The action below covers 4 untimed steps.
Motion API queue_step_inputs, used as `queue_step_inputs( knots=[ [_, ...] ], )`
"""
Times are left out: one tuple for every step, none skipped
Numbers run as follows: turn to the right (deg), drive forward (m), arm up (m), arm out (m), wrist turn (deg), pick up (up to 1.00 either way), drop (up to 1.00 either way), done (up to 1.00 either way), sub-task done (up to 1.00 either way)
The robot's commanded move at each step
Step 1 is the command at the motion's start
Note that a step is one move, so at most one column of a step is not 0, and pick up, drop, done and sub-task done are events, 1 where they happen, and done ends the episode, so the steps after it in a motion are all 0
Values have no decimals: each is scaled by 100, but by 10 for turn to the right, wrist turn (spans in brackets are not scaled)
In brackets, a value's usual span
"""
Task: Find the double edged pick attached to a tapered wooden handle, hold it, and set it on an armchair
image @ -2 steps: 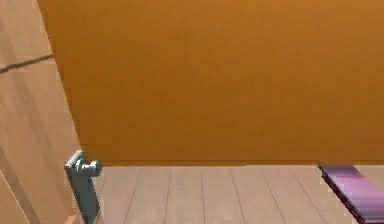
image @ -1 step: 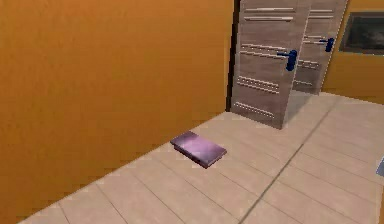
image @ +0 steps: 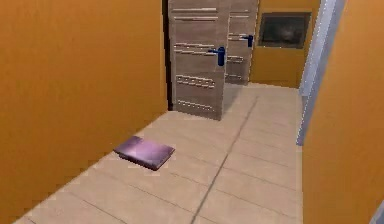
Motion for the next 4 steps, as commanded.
queue_step_inputs(
  knots=[
    [0, 50, 0, 0, 0, 0, 0, 0, 0],
    [150, 0, 0, 0, 0, 0, 0, 0, 0],
    [0, 100, 0, 0, 0, 0, 0, 0, 0],
    [60, 0, 0, 0, 0, 0, 0, 0, 0]
  ],
)
